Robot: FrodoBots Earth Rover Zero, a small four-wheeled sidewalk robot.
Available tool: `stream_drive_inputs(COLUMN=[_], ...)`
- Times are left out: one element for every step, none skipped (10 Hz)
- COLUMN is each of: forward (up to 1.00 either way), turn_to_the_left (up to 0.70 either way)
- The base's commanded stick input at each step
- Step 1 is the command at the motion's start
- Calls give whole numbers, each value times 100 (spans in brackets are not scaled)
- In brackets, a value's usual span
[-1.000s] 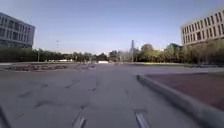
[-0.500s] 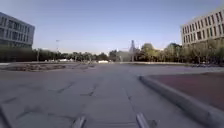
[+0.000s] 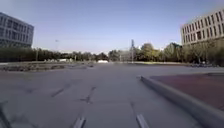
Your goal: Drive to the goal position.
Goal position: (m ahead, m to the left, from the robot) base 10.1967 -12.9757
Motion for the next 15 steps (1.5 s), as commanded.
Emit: stream_drive_inputs(forward=[60, 60, 60, 60, 60, 60, 60, 60, 60, 60, 60, 60, 60, 60, 60], turn_to_the_left=[0, 0, 0, 0, 0, 0, 0, 0, 0, 0, 0, -1, -2, -2, -2])
